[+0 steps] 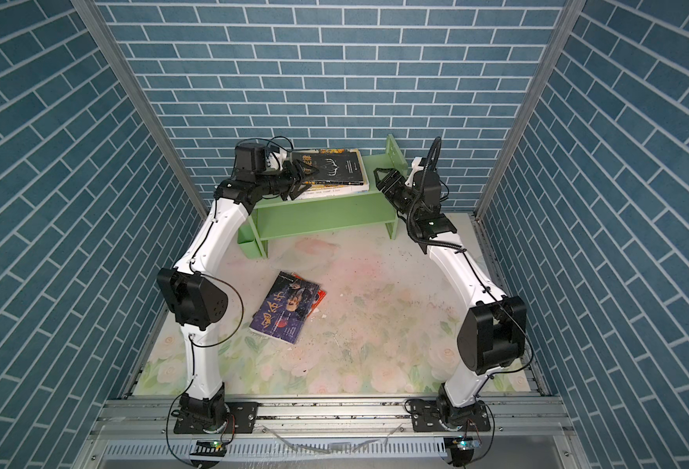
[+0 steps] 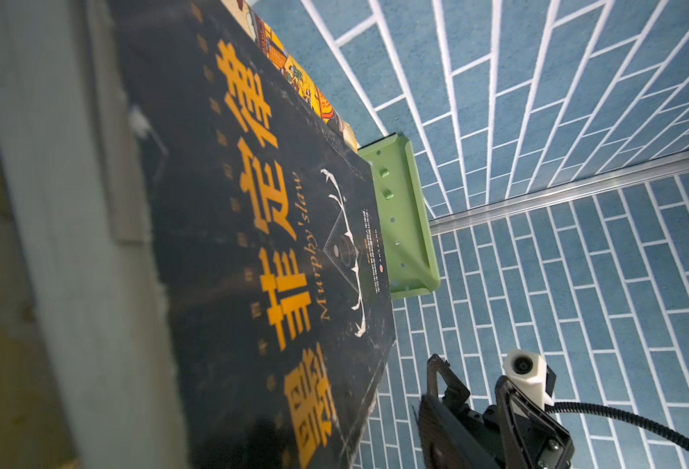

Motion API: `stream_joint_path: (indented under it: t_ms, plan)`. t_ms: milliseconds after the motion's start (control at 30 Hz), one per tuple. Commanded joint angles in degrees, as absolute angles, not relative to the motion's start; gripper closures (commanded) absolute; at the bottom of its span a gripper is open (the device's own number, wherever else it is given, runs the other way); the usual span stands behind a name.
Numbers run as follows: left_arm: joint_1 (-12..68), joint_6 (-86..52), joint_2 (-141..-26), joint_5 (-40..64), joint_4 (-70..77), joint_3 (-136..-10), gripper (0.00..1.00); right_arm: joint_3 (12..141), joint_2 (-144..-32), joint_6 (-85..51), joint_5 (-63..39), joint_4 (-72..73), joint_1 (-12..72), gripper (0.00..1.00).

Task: Stacking books/files
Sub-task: Place the book at the bookshelf.

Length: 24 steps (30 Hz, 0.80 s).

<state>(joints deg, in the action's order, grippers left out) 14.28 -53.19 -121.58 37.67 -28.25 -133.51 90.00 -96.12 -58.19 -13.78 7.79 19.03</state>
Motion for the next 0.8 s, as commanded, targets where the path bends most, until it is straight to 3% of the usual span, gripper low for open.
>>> stream_joint_path:
  t_ms: [0,267,767]
  plan:
    - [14.2,-50.2,-119.5,35.8,-32.1,-136.2,0.29,90.4,-95.1,-57.9,-13.7,9.0,19.2,0.28]
    - [14.7,-45.9,-119.7,33.3,-39.6,-140.6,0.20,91.8,-96.4,-58.3,-14.9,9.1,19.2,0.28]
    - [14.7,-34.2,-114.5,19.1,-53.7,-140.2,0.12,91.4,-96.5,-58.5,-15.1,9.7,19.6,0.28]
